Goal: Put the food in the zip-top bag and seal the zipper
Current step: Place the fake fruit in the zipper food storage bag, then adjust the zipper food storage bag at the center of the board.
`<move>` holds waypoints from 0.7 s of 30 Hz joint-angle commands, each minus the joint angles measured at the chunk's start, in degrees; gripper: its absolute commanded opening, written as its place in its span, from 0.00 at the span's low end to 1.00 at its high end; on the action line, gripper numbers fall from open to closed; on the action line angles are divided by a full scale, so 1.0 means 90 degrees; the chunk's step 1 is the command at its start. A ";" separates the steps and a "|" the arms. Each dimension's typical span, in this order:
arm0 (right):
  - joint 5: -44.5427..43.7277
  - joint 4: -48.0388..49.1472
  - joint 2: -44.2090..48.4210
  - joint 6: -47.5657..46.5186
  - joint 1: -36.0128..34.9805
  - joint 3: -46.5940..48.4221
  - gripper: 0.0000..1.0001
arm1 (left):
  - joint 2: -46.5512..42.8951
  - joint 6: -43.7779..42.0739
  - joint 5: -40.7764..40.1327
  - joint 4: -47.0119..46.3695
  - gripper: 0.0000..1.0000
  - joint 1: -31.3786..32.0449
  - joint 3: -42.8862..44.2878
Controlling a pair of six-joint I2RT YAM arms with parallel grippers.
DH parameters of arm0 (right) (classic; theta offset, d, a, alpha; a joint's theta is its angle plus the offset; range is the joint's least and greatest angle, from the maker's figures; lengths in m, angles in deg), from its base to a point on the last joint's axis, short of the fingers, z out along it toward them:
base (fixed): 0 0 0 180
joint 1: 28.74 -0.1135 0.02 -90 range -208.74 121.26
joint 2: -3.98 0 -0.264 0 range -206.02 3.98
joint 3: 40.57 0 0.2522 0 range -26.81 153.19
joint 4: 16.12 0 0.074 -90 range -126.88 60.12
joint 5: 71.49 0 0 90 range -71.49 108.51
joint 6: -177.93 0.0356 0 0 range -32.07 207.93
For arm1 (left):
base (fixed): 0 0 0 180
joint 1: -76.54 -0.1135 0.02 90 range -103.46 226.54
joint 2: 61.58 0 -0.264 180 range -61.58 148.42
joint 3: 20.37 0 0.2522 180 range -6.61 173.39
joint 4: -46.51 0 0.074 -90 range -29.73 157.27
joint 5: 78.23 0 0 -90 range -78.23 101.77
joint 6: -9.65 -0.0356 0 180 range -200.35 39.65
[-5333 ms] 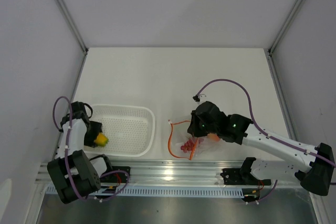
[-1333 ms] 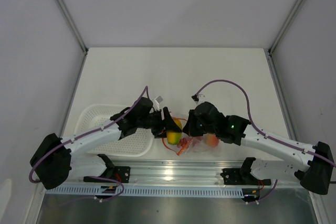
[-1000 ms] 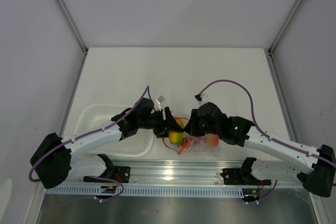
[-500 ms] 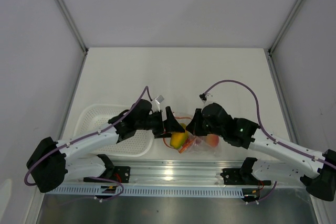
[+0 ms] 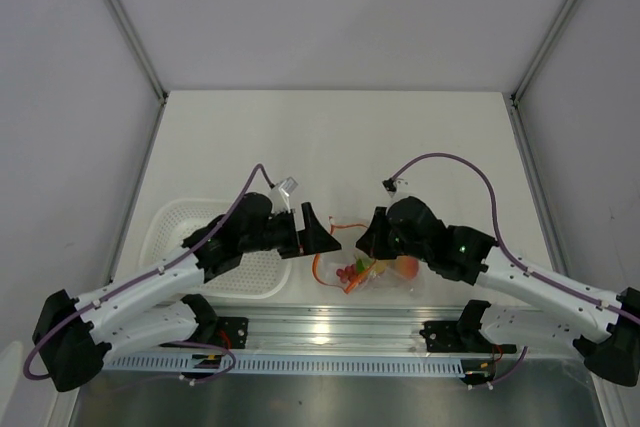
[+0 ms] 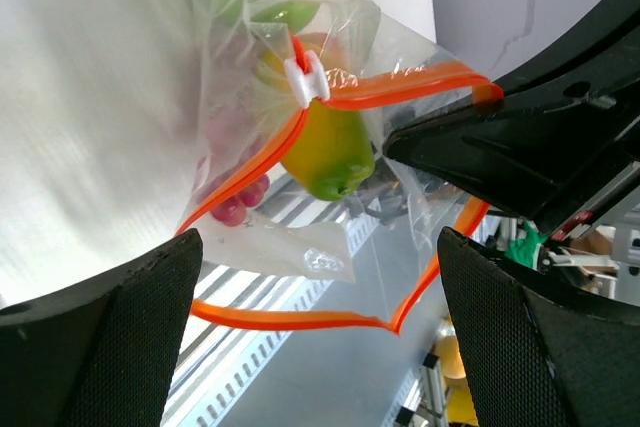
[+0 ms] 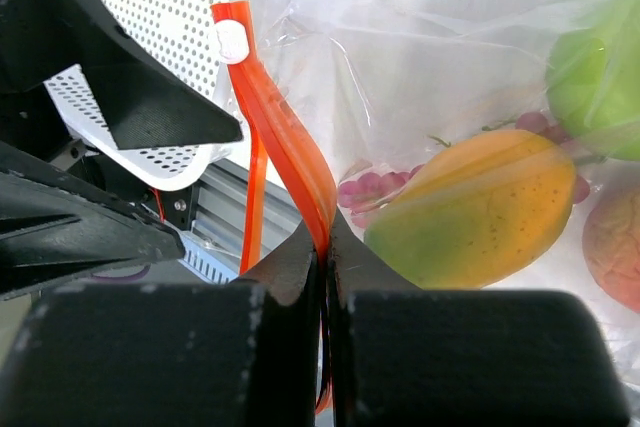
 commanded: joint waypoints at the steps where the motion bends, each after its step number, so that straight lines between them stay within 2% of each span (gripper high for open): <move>1: -0.0113 0.0065 0.0176 0.0055 0.0033 -0.0015 0.00 | -0.0337 -0.0366 -0.0429 0.0439 0.99 0.0051 0.0017; 8: -0.0123 -0.0033 0.0303 0.0055 0.0063 -0.0015 0.00 | -0.0533 -0.0298 -0.0537 0.0488 0.98 0.0051 -0.0558; 14: -0.0113 -0.0160 0.0391 0.0065 0.0063 -0.0024 0.00 | -0.0055 -0.0278 -0.0332 0.0147 0.91 0.0041 -0.0705; 16: -0.0103 -0.0189 0.0420 0.0085 0.0063 -0.0015 0.00 | 0.0228 -0.0259 -0.0167 -0.0107 0.86 0.0051 -0.0706; 20: -0.0142 -0.0267 0.0508 0.0104 0.0063 -0.0034 0.00 | 0.0628 -0.0122 0.0253 -0.0722 0.69 0.0051 -0.0686; 21: -0.0152 -0.0277 0.0518 0.0114 0.0072 -0.0044 0.00 | 0.0678 -0.0103 0.0312 -0.0810 0.57 0.0051 -0.0667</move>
